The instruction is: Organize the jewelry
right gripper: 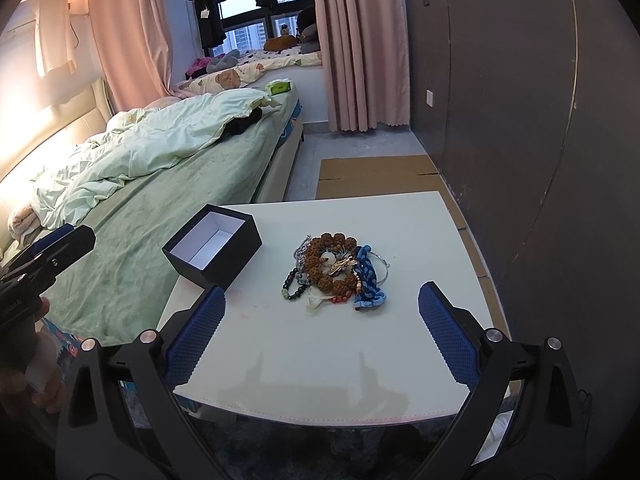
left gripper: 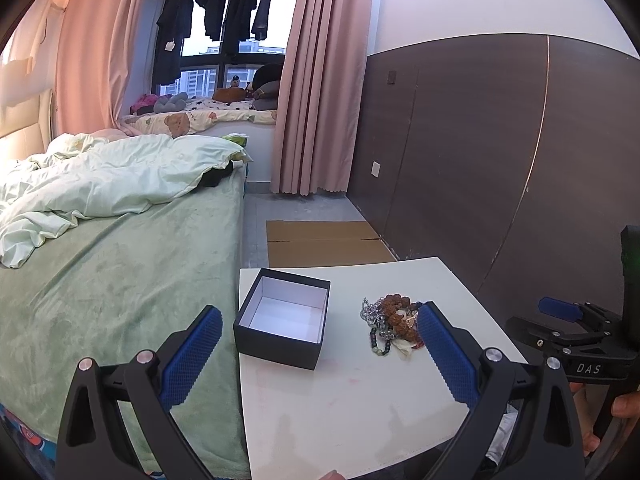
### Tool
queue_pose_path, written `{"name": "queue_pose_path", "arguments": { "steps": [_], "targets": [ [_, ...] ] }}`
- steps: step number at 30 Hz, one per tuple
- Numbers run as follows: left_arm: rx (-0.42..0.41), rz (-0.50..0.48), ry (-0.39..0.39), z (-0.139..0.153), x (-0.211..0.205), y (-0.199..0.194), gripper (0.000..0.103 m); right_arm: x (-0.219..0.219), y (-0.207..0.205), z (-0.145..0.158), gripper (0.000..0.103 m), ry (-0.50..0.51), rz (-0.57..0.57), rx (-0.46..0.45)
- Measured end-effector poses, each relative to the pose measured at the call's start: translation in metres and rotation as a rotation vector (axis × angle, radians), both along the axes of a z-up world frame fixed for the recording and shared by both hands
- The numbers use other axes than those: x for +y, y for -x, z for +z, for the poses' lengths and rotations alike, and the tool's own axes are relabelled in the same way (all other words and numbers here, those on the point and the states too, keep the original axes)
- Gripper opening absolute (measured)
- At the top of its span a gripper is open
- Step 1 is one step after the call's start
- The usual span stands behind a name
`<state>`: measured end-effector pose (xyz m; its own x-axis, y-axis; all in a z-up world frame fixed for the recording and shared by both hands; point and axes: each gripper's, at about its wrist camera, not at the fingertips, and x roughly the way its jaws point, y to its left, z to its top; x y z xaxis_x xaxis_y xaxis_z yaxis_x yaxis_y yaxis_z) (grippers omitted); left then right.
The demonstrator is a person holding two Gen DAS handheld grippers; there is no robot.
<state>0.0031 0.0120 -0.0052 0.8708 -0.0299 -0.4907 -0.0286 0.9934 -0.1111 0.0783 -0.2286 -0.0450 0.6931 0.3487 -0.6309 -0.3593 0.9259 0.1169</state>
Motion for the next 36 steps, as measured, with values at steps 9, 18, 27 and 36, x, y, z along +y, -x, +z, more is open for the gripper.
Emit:
{"name": "queue_pose_path", "arguments": {
  "steps": [9,18,27,36],
  "targets": [
    [-0.001,-0.001,0.0,-0.001,0.001,0.001,0.095,0.0,-0.001,0.0,0.097,0.0,-0.003,-0.004],
    [-0.001,0.0,0.0,-0.001,0.001,0.001,0.095,0.001,0.0,0.0,0.097,0.002,-0.005,-0.008],
    [-0.019,0.007,0.003,0.002,-0.001,0.005,0.095,-0.002,-0.001,0.003,0.097,-0.011,-0.019,-0.02],
    [-0.044,0.009,0.014,0.011,-0.005,0.01,0.095,0.003,0.01,0.012,0.097,-0.026,-0.013,-0.059]
  ]
}}
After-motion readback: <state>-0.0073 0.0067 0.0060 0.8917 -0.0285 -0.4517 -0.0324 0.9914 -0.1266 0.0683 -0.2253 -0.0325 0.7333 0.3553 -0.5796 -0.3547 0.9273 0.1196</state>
